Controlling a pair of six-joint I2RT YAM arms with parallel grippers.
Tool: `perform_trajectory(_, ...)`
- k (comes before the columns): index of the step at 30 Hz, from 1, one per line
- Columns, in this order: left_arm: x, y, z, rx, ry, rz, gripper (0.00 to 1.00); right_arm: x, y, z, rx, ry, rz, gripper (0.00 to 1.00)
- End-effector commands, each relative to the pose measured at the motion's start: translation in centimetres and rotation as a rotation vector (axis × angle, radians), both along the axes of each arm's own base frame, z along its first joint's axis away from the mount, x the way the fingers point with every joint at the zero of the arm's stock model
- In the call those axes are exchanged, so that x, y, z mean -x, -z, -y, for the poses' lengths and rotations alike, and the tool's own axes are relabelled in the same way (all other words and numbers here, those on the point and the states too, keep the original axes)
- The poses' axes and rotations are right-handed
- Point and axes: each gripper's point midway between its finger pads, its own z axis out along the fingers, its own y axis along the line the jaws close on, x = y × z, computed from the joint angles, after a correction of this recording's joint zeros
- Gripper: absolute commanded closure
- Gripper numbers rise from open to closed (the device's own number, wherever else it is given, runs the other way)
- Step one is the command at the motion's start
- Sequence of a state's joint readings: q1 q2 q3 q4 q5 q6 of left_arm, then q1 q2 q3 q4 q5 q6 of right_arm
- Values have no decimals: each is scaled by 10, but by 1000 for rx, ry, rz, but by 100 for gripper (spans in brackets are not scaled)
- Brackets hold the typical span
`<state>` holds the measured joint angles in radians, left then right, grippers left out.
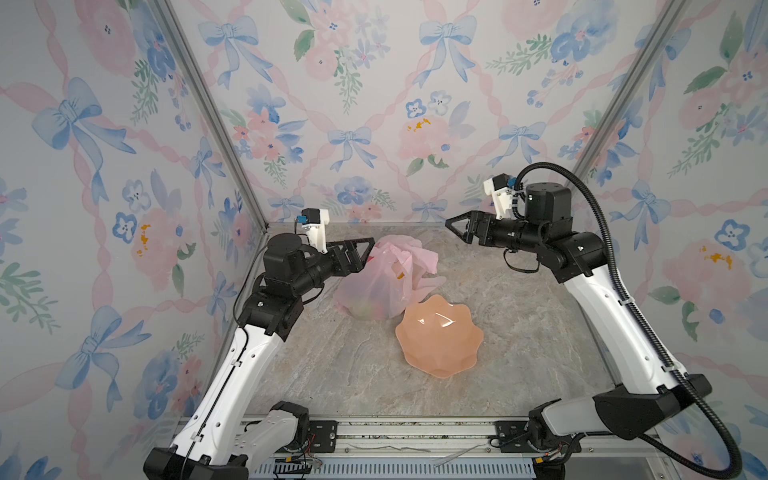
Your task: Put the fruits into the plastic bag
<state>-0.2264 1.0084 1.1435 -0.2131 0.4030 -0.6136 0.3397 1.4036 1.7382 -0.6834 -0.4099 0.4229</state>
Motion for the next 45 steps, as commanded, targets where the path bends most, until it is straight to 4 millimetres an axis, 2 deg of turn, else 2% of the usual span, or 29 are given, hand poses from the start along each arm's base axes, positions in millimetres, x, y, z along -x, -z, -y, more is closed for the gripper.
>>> perform_trajectory(1,3,7,-29,-81,-110,10,2,4,16,45,133,126,-2,4)
perform_trajectory(4,3,14,-54,-151,-232,30,2,4,22,84,212,248,31,4)
perform_trajectory(7,1,32,-86,-209,-405,12,2,3,31,123,230,366,63,4)
perform_trajectory(9,0,44,-97,-255,-458,2,2,2,39,139,225,417,103,4)
perform_trajectory(12,-4,65,-113,-311,-536,-33,2,0,62,157,233,508,182,4)
perform_trajectory(16,-10,97,-127,-368,-603,-51,2,-1,93,157,297,482,337,4)
perform_trajectory(18,-10,116,-131,-371,-630,-50,2,-1,113,154,340,442,358,4)
perform_trajectory(19,-9,132,-133,-373,-638,-43,2,-1,125,153,365,427,348,4)
perform_trajectory(25,-1,158,-149,-376,-737,65,2,-9,186,172,494,444,243,4)
perform_trajectory(29,-10,180,-154,-446,-743,5,2,-18,215,187,481,504,250,4)
perform_trajectory(34,-18,205,-157,-489,-747,-3,2,-31,267,193,478,516,200,4)
perform_trajectory(37,-18,216,-162,-497,-770,31,2,-39,282,193,460,530,238,4)
perform_trajectory(41,-22,233,-170,-508,-793,15,2,-39,290,190,468,519,296,4)
perform_trajectory(45,-35,240,-173,-549,-786,-8,2,-36,299,189,459,521,336,4)
